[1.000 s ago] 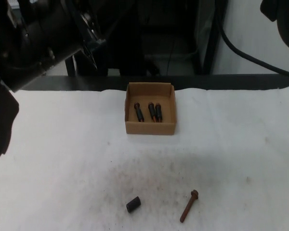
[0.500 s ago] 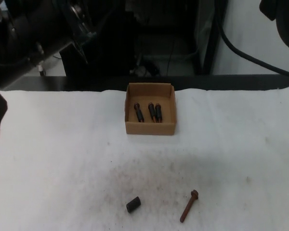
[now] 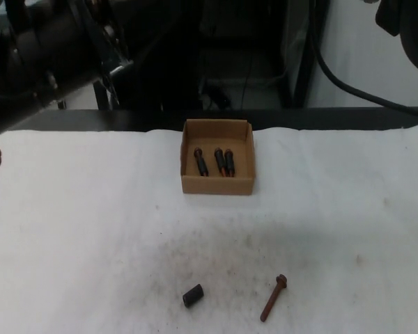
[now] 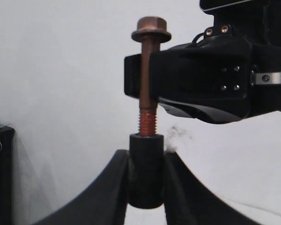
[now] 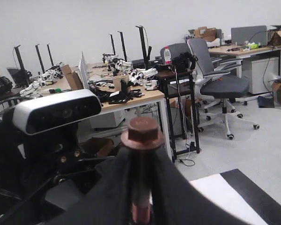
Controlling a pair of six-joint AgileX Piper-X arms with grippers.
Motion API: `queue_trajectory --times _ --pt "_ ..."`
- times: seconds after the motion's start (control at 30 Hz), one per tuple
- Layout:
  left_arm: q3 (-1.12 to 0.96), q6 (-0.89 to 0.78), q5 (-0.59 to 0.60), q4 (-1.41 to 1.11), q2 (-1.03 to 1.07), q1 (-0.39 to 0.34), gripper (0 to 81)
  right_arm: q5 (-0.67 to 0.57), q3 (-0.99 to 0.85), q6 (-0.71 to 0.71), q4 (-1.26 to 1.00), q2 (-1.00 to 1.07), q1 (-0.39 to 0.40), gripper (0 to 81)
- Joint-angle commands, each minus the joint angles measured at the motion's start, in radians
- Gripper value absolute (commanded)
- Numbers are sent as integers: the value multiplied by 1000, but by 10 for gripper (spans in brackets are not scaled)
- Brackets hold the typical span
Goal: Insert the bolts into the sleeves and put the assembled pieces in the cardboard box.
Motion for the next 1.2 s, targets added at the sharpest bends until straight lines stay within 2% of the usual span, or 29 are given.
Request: queue_trajectory --times 0.0,0.2,0.27,0.4,0.47,0.87,1.17 --pt "-8 2 21 26 -10 4 4 -18 -6 -27 5 -1 7 8" --pt "-8 44 21 8 -10 4 4 -21 -6 -29 5 -1 20 17" --pt "-8 44 21 8 -10 4 4 -28 -6 -26 5 -1 20 105" --pt "-8 45 18 -4 -10 4 4 -20 -6 -3 5 -1 20 400" --pt "-8 45 18 -22 -10 4 4 4 -6 26 5 -1 20 470" --pt "-8 35 -7 -119 -10 4 4 12 -6 14 5 -1 20 468" --pt "-8 47 -10 99 -10 4 4 35 -6 53 -105 -4 20 468"
